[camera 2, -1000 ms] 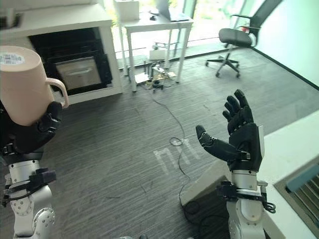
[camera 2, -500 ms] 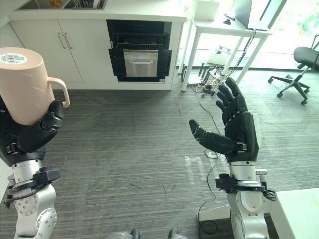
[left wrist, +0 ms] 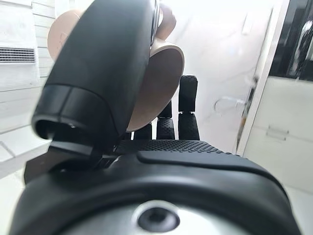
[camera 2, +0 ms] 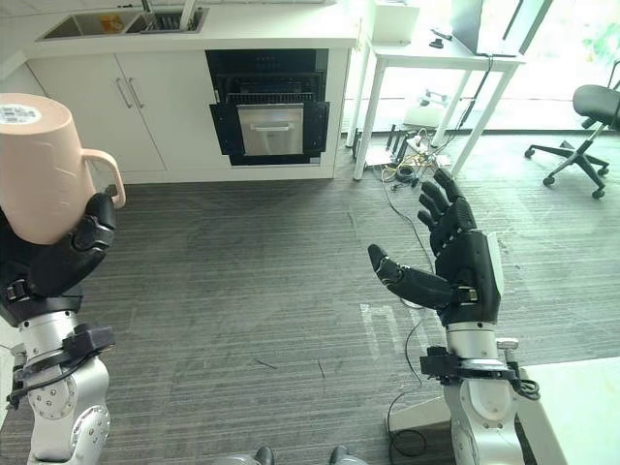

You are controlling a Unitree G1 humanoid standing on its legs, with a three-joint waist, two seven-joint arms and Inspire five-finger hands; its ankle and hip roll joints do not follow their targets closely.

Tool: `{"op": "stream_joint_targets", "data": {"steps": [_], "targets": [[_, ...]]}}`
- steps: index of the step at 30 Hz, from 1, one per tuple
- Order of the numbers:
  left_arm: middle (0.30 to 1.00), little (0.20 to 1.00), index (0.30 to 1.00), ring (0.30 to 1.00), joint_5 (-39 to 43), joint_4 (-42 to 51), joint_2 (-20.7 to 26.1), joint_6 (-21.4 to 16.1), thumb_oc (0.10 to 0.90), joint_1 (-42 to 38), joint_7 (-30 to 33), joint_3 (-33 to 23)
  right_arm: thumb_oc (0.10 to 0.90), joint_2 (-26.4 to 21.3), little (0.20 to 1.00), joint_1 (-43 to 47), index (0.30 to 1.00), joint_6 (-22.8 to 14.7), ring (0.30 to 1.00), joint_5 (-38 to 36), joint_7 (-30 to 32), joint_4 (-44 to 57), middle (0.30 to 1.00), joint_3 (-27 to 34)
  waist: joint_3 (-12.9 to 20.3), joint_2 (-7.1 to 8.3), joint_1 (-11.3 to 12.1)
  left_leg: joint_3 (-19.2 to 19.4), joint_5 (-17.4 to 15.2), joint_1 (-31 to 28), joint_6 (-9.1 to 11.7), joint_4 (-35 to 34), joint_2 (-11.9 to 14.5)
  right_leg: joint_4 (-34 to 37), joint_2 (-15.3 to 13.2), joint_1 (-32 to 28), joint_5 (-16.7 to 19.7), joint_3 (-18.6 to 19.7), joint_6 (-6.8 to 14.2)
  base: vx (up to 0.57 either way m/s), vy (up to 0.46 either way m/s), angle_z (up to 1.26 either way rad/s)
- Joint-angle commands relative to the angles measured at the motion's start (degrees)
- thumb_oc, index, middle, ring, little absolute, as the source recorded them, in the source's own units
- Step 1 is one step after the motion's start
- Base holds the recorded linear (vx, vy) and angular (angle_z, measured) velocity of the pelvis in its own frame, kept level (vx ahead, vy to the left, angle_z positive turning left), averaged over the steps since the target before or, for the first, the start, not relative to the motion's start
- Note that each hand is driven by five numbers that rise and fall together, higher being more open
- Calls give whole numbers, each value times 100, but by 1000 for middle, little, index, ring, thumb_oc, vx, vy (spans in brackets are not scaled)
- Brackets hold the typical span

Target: Place the dishes in the dishwasher.

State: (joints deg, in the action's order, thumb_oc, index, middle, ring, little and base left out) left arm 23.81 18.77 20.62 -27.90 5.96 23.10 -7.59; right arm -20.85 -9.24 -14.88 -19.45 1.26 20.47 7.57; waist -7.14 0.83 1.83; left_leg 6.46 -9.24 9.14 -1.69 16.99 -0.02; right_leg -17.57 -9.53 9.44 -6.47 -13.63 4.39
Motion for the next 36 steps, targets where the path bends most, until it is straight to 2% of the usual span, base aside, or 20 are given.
{"op": "stream_joint_targets", "data": {"steps": [1, 14, 19, 20, 21, 22, 23, 25, 26, 27, 29, 30, 32, 34, 36], "targets": [[300, 300, 300, 300, -260, 496, 222, -783, 400, -397, -325, 434, 800, -210, 900, 53, 900, -794, 900, 144, 288, 491, 900, 141, 585, 29, -531, 362, -476, -64, 88, 20, 205, 38, 383, 199, -146, 169, 109, -32, 28, 8], [300, 300, 300, 300, -120, 473, 243, -791, 400, -313, -342, 407, 800, -295, 900, 106, 900, -699, 900, 69, 327, 471, 900, -29, 685, 43, -434, 287, -392, -49, 164, 20, 257, 38, 508, 82, -332, 213, -1, -5, -70, -8], [300, 300, 300, 300, -74, 472, 223, -797, 400, -254, -348, 375, 800, -301, 900, 64, 900, -686, 900, 11, 283, 450, 900, -10, 685, 28, -457, 208, -293, -81, 242, 20, 268, 38, 668, 57, -393, 337, -98, 37, -135, 0], [300, 300, 300, 300, -75, 464, 214, -807, 400, -253, -329, 388, 800, -311, 900, 77, 900, -674, 900, 19, 281, 439, 900, -18, 670, 38, -451, 219, -229, -124, 271, 20, 239, 38, 681, 45, -401, 352, -131, 73, -168, 0], [300, 300, 300, 300, -44, 448, 199, -831, 400, -269, -331, 404, 800, -378, 900, 104, 900, -675, 900, -17, 279, 413, 900, 2, 612, 142, -438, 364, -99, -268, 311, 20, 142, 38, 593, 12, -392, 359, -181, 95, -199, -4], [300, 300, 300, 300, -11, 450, 164, -857, 400, -268, -385, 403, 800, -423, 900, 79, 900, -722, 900, -34, 288, 395, 900, 34, 540, 272, -406, 455, 309, -391, 398, 20, 26, 38, 487, -38, -396, 364, -243, 103, -204, -1], [300, 300, 300, 300, 2, 464, 119, -854, 400, -256, -460, 394, 800, -421, 900, 36, 900, -742, 900, -12, 292, 395, 900, 67, 457, 330, -364, 447, 585, -318, 480, 127, 3, 38, 442, -101, -394, 345, -280, 84, -144, -2], [300, 300, 300, 300, 50, 482, 49, -814, 400, -239, -591, 371, 800, -398, 900, 1, 900, -714, 900, 15, 300, 405, 900, 115, 337, 346, -340, 587, 712, -65, 498, 89, 162, 38, 419, -175, -389, 282, -279, 92, -21, 16], [300, 300, 300, 300, 78, 489, 36, -780, 400, -221, -617, 352, 800, -385, 900, 17, 900, -699, 900, 9, 278, 390, 900, 117, 289, 291, -341, 691, 631, 48, 483, 20, 319, 38, 454, -214, -413, 262, -258, 192, 136, 33], [300, 300, 300, 300, 97, 477, 36, -767, 400, -171, -633, 317, 800, -351, 900, 48, 900, -710, 900, 9, 214, 340, 900, 89, 245, 108, -334, 754, 507, 400, 541, 20, 698, 38, 590, -296, -503, 219, -222, 244, 188, 25], [300, 300, 300, 300, 106, 456, 46, -799, 400, -77, -638, 270, 800, -332, 900, 18, 900, -694, 900, 4, 122, 372, 900, 79, 234, -52, -290, 663, 619, 819, 646, 20, 1023, 38, 719, -410, -632, 204, -202, 310, 200, 29], [300, 300, 300, 300, 42, 454, 39, -846, 400, 17, -571, 245, 800, -340, 900, -38, 900, -700, 900, -26, 18, 414, 900, 63, 228, -118, -230, 409, 777, 1096, 698, 20, 1123, 38, 807, -496, -738, 311, -222, 315, 193, 19], [300, 300, 300, 300, 59, 418, 20, -906, 400, 93, -595, 180, 800, -435, 900, -68, 900, -688, 900, -139, -89, 426, 900, 93, 268, -153, -178, 313, 869, 1197, 721, 20, 1120, 38, 824, -575, -840, 362, -246, 393, 306, -55], [300, 300, 300, 300, 122, 402, 34, -909, 400, 98, -653, 112, 800, -467, 900, -189, 900, -764, 900, -336, -176, 475, 900, 189, 372, -138, -176, 360, 638, 1036, 594, 20, 997, 38, 559, -718, -797, 336, -74, 488, 441, -80], [300, 300, 300, 300, 137, 374, 75, -874, 400, -16, -689, 143, 800, -438, 900, -196, 900, -736, 900, -356, -93, 514, 900, 205, 407, -109, -156, 308, 560, 974, 510, 20, 862, 38, 436, -823, -775, 358, 28, 330, 281, -66]]}}
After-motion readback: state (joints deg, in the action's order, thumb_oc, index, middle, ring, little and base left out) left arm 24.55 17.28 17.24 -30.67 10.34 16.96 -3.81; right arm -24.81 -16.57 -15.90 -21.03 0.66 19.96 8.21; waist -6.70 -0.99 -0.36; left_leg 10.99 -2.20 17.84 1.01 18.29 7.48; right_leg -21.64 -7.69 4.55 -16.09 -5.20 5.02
